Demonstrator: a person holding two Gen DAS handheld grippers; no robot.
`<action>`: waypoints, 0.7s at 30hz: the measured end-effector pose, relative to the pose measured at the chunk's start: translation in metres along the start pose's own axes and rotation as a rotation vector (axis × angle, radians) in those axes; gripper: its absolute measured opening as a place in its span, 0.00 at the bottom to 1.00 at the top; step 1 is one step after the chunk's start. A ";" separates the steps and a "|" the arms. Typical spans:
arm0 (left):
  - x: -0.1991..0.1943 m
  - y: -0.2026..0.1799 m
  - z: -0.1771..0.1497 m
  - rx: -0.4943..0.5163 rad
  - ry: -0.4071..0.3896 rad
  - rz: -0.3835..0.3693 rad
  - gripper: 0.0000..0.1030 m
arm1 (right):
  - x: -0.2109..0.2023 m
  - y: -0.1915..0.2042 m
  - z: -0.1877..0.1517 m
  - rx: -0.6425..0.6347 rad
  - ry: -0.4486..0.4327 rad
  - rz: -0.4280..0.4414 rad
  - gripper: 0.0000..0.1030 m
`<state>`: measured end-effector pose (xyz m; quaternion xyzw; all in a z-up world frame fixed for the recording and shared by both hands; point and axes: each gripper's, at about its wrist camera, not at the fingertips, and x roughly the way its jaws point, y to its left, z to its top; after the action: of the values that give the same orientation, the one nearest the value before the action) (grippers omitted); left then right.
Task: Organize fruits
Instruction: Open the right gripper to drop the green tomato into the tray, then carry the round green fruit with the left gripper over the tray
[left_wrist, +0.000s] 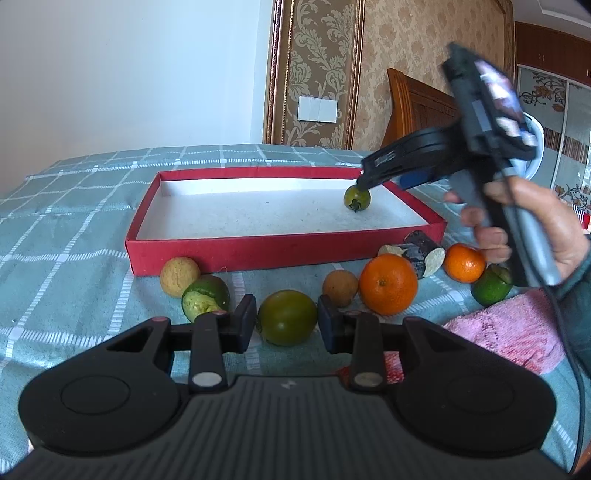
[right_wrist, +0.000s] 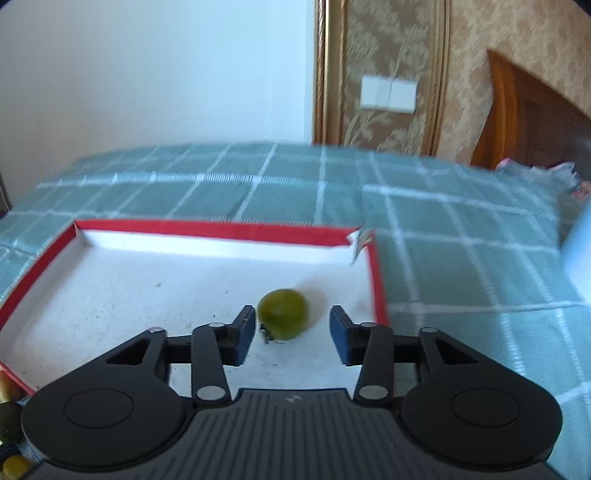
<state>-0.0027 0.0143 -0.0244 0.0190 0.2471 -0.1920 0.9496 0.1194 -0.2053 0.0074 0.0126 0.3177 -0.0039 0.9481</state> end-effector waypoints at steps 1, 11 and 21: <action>0.000 -0.001 0.000 0.004 0.001 0.002 0.31 | -0.009 -0.003 -0.002 0.007 -0.019 0.000 0.64; 0.000 0.000 0.000 -0.002 0.002 0.000 0.31 | -0.098 -0.016 -0.061 -0.027 -0.115 0.114 0.64; 0.000 -0.003 0.000 0.016 0.003 0.013 0.31 | -0.131 -0.005 -0.124 -0.167 -0.119 0.189 0.64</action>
<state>-0.0037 0.0113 -0.0241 0.0284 0.2467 -0.1876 0.9503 -0.0599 -0.2069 -0.0131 -0.0369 0.2576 0.1113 0.9591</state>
